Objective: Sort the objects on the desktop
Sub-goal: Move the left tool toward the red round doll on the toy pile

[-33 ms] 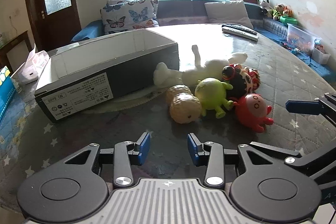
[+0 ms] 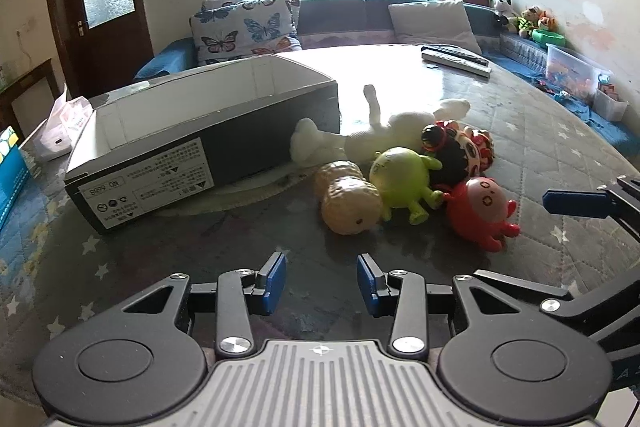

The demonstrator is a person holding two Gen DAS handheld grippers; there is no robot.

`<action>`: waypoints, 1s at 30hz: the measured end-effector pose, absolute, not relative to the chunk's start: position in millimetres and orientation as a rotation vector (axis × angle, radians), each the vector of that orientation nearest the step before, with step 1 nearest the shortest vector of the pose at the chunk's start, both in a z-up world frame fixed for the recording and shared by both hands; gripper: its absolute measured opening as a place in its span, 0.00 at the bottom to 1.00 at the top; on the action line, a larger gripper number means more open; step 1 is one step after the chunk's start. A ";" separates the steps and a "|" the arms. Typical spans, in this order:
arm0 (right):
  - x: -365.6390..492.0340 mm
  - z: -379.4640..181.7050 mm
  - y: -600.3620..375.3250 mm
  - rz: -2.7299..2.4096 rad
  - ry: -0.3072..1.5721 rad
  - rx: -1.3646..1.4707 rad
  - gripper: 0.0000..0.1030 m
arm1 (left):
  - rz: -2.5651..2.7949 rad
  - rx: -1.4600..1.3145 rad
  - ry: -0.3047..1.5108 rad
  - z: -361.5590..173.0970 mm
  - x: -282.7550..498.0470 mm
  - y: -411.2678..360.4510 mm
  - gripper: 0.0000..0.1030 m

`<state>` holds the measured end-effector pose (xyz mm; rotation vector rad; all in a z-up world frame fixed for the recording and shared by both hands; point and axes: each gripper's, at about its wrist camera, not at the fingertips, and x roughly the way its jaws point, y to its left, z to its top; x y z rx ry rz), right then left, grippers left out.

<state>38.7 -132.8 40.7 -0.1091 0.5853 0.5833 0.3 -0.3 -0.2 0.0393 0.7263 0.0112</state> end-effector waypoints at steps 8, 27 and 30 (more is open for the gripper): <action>36.8 39.9 -129.1 0.587 0.605 -0.120 1.00 | -0.016 0.037 0.745 -1.0 0.1 -2.7 0.40; 41.8 34.1 -138.5 0.537 0.653 -0.105 0.99 | -0.022 0.026 0.749 -4.0 -2.9 -0.5 0.38; 43.8 32.4 -139.7 0.531 0.662 -0.103 0.97 | -0.029 0.013 0.748 -4.4 -2.5 -0.1 0.38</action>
